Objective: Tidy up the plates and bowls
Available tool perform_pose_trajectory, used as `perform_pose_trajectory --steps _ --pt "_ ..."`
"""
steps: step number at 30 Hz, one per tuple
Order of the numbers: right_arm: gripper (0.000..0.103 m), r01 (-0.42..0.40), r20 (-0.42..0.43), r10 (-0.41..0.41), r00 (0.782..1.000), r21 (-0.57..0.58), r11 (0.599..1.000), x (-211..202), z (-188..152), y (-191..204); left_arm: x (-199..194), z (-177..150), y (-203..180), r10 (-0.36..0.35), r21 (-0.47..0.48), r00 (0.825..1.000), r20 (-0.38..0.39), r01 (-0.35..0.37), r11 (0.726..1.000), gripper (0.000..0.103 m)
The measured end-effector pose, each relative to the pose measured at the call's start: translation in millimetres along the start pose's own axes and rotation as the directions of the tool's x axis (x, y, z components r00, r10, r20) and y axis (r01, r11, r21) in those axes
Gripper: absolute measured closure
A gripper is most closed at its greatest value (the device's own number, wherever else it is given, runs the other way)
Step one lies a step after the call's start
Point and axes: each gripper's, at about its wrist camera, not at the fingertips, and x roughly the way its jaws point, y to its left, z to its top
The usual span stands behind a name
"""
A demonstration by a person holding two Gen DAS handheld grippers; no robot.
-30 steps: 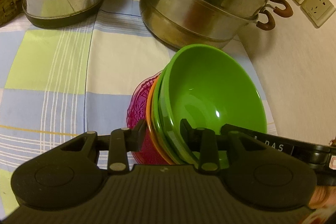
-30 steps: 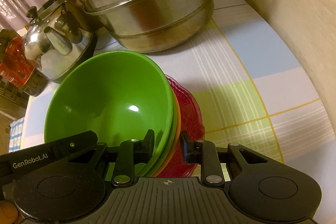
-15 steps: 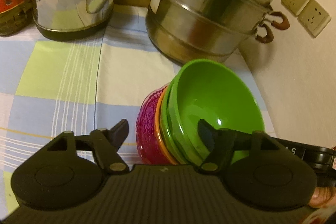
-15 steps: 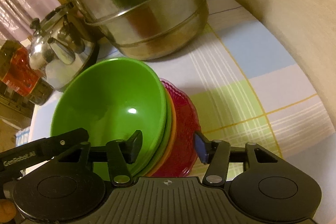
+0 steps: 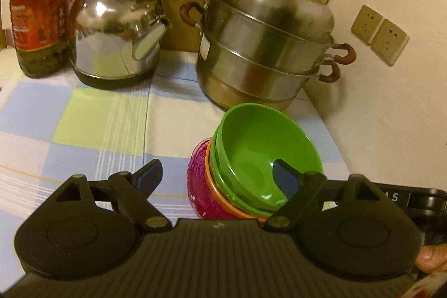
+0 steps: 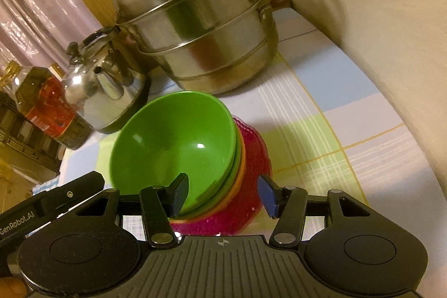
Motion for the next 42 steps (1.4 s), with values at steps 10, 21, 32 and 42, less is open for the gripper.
perform_pose_trajectory --steps 10,21,32,42 --pt "0.048 0.002 0.050 -0.002 0.999 -0.003 1.000 -52.1 -33.0 1.5 -51.1 -30.4 -15.0 0.051 0.029 0.996 0.070 -0.053 0.998 0.019" --pt "0.048 0.045 0.132 -0.029 0.991 -0.119 0.992 -109.2 -86.5 15.5 -106.3 -71.9 -20.2 0.098 0.046 0.992 0.083 -0.102 0.994 0.019" --pt "0.048 0.075 0.174 -0.039 0.984 -0.204 0.976 -142.7 -129.9 24.2 -149.8 -110.2 -17.1 0.095 0.039 0.992 0.079 -0.098 0.994 0.019" --pt "0.048 0.077 0.185 -0.036 0.982 -0.224 0.972 -161.0 -157.4 32.9 -178.1 -134.2 -22.3 0.119 0.048 0.990 0.077 -0.122 0.991 0.019"
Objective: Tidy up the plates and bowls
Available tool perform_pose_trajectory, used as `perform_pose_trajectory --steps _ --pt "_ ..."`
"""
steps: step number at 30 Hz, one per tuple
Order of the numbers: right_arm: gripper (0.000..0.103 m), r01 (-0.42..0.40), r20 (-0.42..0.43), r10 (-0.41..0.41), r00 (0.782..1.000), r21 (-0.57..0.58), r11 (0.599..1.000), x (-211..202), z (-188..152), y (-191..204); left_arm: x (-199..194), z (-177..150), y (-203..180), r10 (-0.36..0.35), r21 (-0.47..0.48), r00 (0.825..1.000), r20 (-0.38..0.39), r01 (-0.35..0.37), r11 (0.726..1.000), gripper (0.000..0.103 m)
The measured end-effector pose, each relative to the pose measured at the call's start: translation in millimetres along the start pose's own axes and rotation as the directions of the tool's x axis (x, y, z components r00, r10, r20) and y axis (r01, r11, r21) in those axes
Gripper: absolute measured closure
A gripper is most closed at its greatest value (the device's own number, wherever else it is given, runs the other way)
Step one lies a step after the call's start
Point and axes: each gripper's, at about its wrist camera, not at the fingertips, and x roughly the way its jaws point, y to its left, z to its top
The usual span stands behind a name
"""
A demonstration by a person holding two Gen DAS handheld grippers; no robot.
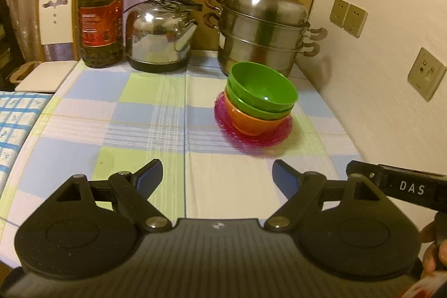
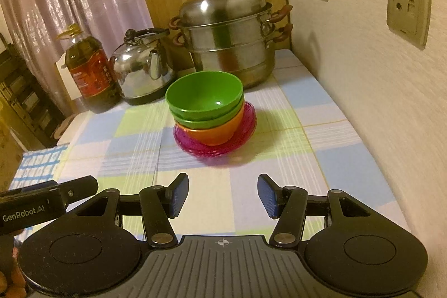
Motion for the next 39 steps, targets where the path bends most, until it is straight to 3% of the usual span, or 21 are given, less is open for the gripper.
perform_pose_trajectory --steps 15,39 --pt "0.048 0.010 0.007 -0.009 1.000 -0.052 0.999 -30.3 -28.5 12.9 -22.7 -25.7 -6.7 0.019 0.071 1.000 0.019 -0.020 0.997 0.019" --pt "0.048 0.016 0.004 -0.016 1.000 -0.097 0.995 -33.2 -40.8 22.9 -29.0 -34.5 -9.9 0.005 0.095 1.000 0.005 -0.005 0.995 0.019"
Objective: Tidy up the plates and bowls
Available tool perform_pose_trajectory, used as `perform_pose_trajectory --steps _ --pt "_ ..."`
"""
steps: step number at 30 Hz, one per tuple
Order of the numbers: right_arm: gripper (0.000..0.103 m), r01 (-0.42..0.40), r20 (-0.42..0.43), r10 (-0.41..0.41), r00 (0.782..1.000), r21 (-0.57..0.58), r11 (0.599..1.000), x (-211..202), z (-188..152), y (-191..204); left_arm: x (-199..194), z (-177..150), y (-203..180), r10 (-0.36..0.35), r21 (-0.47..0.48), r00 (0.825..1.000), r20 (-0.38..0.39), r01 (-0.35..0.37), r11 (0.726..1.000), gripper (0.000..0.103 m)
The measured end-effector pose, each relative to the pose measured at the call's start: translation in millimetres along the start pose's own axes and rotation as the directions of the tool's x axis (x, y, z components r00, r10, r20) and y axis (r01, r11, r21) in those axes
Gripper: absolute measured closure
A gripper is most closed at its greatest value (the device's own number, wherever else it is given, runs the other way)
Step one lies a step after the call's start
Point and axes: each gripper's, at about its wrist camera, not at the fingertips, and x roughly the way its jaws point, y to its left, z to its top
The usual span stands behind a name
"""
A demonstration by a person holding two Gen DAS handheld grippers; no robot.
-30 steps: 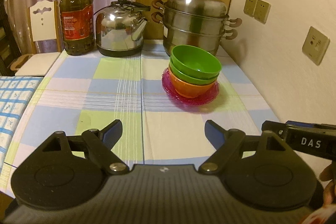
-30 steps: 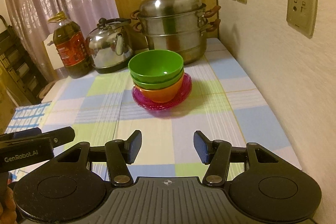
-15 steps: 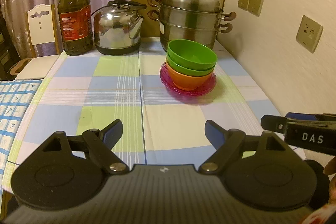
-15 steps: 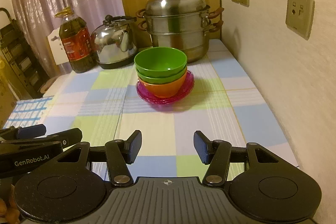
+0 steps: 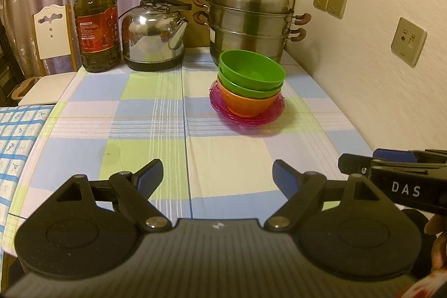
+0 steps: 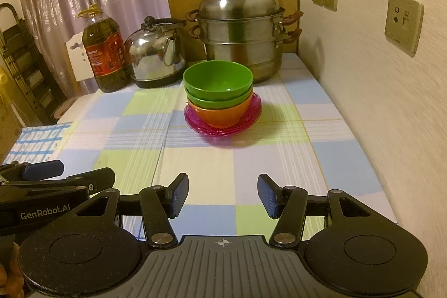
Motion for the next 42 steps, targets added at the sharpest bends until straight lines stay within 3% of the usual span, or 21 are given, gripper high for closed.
perform_pose_trajectory --steps 42 --pt "0.048 0.001 -0.004 -0.001 1.000 -0.002 1.000 0.9 -3.3 -0.1 0.1 -3.9 -1.2 -0.002 0.005 1.000 -0.005 0.002 1.000 0.019"
